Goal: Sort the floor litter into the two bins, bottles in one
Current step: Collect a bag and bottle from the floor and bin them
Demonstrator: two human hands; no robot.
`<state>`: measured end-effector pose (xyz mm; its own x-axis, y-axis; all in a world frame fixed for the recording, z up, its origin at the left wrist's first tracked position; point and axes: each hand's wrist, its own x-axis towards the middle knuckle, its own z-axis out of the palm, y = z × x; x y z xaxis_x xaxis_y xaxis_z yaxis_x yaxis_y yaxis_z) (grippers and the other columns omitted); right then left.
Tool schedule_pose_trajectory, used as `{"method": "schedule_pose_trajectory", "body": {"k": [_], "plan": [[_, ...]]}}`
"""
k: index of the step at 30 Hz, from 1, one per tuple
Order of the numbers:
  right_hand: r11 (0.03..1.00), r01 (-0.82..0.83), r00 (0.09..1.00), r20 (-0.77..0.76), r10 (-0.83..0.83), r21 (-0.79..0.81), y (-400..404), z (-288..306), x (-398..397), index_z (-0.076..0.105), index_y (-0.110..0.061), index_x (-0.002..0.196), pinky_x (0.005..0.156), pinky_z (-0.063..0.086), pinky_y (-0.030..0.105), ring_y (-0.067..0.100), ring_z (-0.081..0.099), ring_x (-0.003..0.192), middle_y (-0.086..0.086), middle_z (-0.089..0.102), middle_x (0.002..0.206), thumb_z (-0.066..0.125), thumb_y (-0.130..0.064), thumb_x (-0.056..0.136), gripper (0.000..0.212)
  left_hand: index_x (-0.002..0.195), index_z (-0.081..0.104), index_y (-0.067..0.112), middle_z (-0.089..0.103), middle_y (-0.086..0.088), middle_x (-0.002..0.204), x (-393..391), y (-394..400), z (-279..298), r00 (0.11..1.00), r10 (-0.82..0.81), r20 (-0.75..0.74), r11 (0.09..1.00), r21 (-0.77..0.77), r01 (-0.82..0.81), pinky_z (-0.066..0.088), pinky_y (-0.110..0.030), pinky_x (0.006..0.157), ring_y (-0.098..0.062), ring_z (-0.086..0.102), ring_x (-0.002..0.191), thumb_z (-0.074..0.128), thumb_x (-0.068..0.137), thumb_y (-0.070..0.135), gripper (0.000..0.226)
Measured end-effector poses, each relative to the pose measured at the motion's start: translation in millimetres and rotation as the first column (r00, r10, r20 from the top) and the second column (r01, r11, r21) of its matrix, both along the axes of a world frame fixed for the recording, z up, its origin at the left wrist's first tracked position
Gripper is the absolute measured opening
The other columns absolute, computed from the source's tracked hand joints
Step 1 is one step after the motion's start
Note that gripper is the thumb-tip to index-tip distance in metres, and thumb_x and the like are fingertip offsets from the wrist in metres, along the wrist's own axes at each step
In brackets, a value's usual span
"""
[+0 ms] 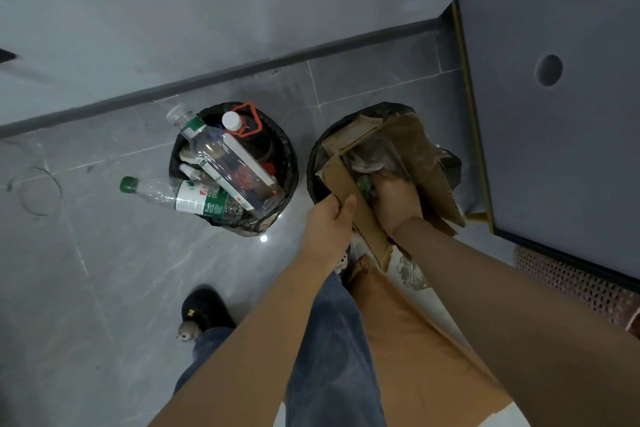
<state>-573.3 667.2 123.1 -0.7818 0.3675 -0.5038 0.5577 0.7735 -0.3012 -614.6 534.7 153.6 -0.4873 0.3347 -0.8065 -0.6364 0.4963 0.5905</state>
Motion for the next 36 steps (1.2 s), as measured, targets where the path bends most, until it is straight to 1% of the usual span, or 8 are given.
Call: {"method": "schedule_pose_trajectory", "body": {"k": [6, 10, 13, 17, 23, 27, 32, 36], "plan": [[0.813, 0.335, 0.941, 0.205, -0.268, -0.477, 10.5, 34.4, 16.5, 0.064, -0.016, 0.079, 0.081, 0.052, 0.047, 0.028, 0.059, 0.081, 0.01, 0.062, 0.081, 0.046, -0.011, 0.092, 0.023, 0.101, 0.057, -0.005, 0.065, -0.029, 0.102, -6.9, -1.9, 7.9, 0.999, -0.031, 0.034, 0.999, -0.016, 0.031, 0.055, -0.056, 0.079, -0.039, 0.067, 0.091, 0.051, 0.097, 0.033, 0.039], [0.65, 0.528, 0.845, 0.263, -0.465, -0.546, 5.4, 61.4, 34.9, 0.056, -0.017, 0.13, 0.1, 0.045, 0.033, 0.017, 0.055, 0.112, 0.006, 0.06, 0.118, 0.045, -0.004, 0.092, 0.041, 0.092, 0.058, 0.015, 0.067, -0.021, 0.106, -10.4, -0.7, 13.5, 0.998, 0.027, 0.061, 1.0, 0.008, -0.028, 0.056, -0.051, 0.082, -0.033, 0.067, 0.096, 0.049, 0.1, 0.023, 0.015], [0.588, 0.589, 0.784, 0.213, -0.584, -0.554, -8.7, 74.5, 52.5, 0.056, -0.023, 0.131, 0.096, 0.042, 0.021, 0.007, 0.054, 0.109, -0.006, 0.06, 0.117, 0.049, -0.005, 0.091, 0.044, 0.096, 0.058, 0.017, 0.067, -0.015, 0.108, -8.6, -0.7, 14.9, 0.994, 0.077, 0.078, 0.997, -0.004, -0.077, 0.057, -0.046, 0.082, -0.03, 0.067, 0.097, 0.049, 0.099, 0.023, 0.011], [0.49, 0.678, 0.656, 0.149, -0.74, -0.548, -33.0, 78.1, 76.6, 0.06, -0.027, 0.125, 0.099, 0.047, 0.028, 0.008, 0.058, 0.111, -0.011, 0.062, 0.117, 0.054, -0.009, 0.09, 0.039, 0.101, 0.056, 0.02, 0.067, -0.008, 0.106, -3.4, -3.1, 19.1, 0.993, 0.094, 0.068, 0.995, -0.021, -0.093, 0.058, -0.039, 0.08, -0.024, 0.067, 0.098, 0.053, 0.098, 0.024, 0.006], [0.593, 0.668, 0.615, -0.116, -0.78, -0.449, -59.8, 89.7, 89.6, 0.059, -0.021, 0.126, 0.101, 0.029, 0.003, 0.004, 0.042, 0.127, -0.003, 0.049, 0.139, 0.057, -0.006, 0.09, 0.039, 0.132, 0.048, 0.018, 0.065, -0.004, 0.115, 9.6, -17.5, 34.8, 0.992, 0.06, 0.113, 0.998, -0.023, -0.058, 0.053, -0.032, 0.086, -0.02, 0.064, 0.107, 0.057, 0.095, 0.029, 0.039], [0.566, 0.694, 0.552, -0.176, -0.815, -0.444, -67.7, 95.5, 91.6, 0.062, -0.015, 0.122, 0.107, 0.039, 0.028, 0.001, 0.045, 0.122, -0.005, 0.053, 0.132, 0.057, -0.003, 0.088, 0.036, 0.134, 0.047, 0.018, 0.064, -0.005, 0.116, 17.5, -29.0, 47.3, 0.984, 0.098, 0.148, 0.995, -0.028, -0.094, 0.051, -0.023, 0.08, -0.017, 0.063, 0.107, 0.056, 0.096, 0.026, 0.04], [0.509, 0.701, 0.501, -0.163, -0.85, -0.5, -76.2, 116.5, 86.4, 0.063, -0.02, 0.119, 0.098, 0.037, 0.007, -0.008, 0.048, 0.116, -0.009, 0.056, 0.127, 0.054, -0.001, 0.088, 0.037, 0.133, 0.047, 0.017, 0.061, -0.003, 0.121, 23.2, -38.8, 66.1, 0.987, 0.101, 0.121, 0.994, -0.054, -0.095, 0.049, -0.019, 0.079, -0.012, 0.06, 0.106, 0.054, 0.097, 0.022, 0.038], [0.521, 0.676, 0.516, -0.17, -0.84, -0.521, -82.2, 138.3, 78.6, 0.062, -0.024, 0.12, 0.095, 0.041, 0.009, 0.002, 0.053, 0.112, -0.012, 0.058, 0.122, 0.056, -0.003, 0.088, 0.039, 0.13, 0.052, 0.022, 0.058, 0.009, 0.11, 16.6, -50.8, 92.8, 0.992, 0.124, 0.005, 0.99, -0.074, -0.123, 0.042, -0.012, 0.08, 0.003, 0.055, 0.095, 0.052, 0.097, 0.014, 0.034]]}}
